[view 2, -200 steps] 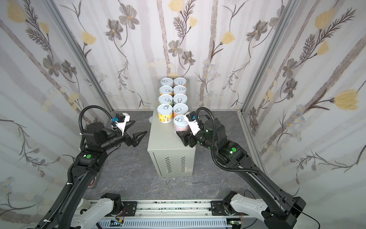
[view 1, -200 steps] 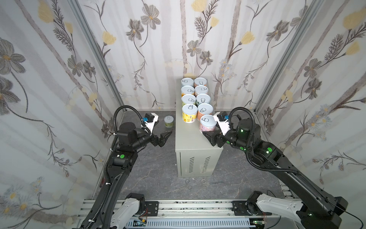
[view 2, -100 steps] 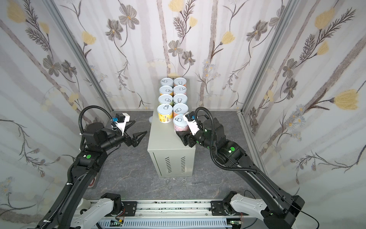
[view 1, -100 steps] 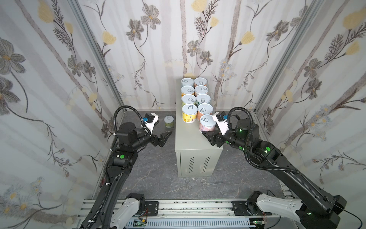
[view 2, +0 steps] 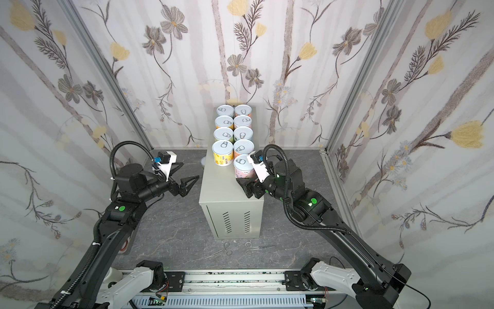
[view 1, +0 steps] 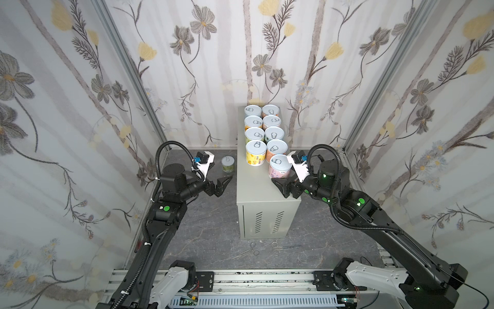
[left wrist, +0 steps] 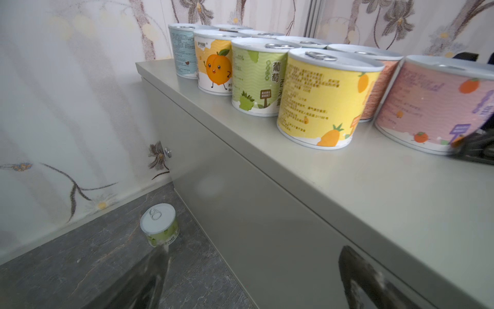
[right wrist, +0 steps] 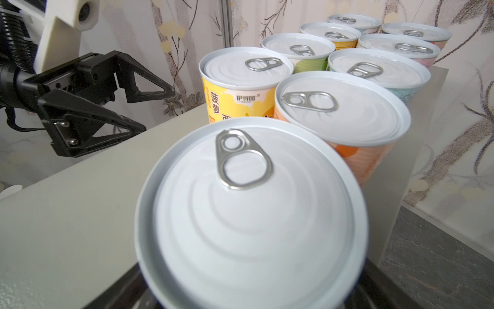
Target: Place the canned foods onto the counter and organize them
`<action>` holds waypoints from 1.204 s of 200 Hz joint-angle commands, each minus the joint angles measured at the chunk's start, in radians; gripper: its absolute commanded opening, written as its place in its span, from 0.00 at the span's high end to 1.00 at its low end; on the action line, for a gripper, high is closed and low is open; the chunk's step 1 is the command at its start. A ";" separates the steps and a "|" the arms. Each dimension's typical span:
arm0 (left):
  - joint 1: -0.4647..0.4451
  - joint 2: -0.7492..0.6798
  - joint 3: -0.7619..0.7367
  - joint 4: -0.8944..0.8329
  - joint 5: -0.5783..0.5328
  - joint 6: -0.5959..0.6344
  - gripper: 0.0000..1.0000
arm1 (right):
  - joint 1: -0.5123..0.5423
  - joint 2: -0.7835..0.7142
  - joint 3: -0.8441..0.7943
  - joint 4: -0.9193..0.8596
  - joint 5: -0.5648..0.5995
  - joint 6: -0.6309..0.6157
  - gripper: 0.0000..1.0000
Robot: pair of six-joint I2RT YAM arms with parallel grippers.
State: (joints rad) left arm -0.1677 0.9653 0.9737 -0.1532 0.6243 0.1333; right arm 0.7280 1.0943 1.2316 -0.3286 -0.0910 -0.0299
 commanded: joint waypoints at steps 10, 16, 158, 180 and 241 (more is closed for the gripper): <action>0.000 0.008 -0.044 0.096 -0.127 -0.069 0.00 | -0.004 -0.014 -0.014 0.016 -0.010 -0.006 0.00; 0.000 0.012 -0.055 0.115 -0.173 -0.081 0.00 | -0.006 -0.017 -0.012 0.014 -0.014 -0.007 0.00; -0.005 0.614 0.095 0.284 -0.506 -0.061 0.00 | -0.094 -0.239 -0.083 0.066 0.004 -0.004 0.00; -0.009 0.729 0.162 0.281 -0.517 -0.065 0.00 | -0.145 -0.244 -0.085 0.107 0.058 0.001 0.00; -0.019 0.923 0.280 0.281 -0.489 -0.067 0.00 | -0.312 -0.148 -0.045 0.142 -0.142 0.041 0.00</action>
State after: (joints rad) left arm -0.1829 1.8385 1.2076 0.1005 0.1219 0.0635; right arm 0.4450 0.9161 1.1702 -0.2356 -0.1364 -0.0055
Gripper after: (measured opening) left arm 0.998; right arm 0.997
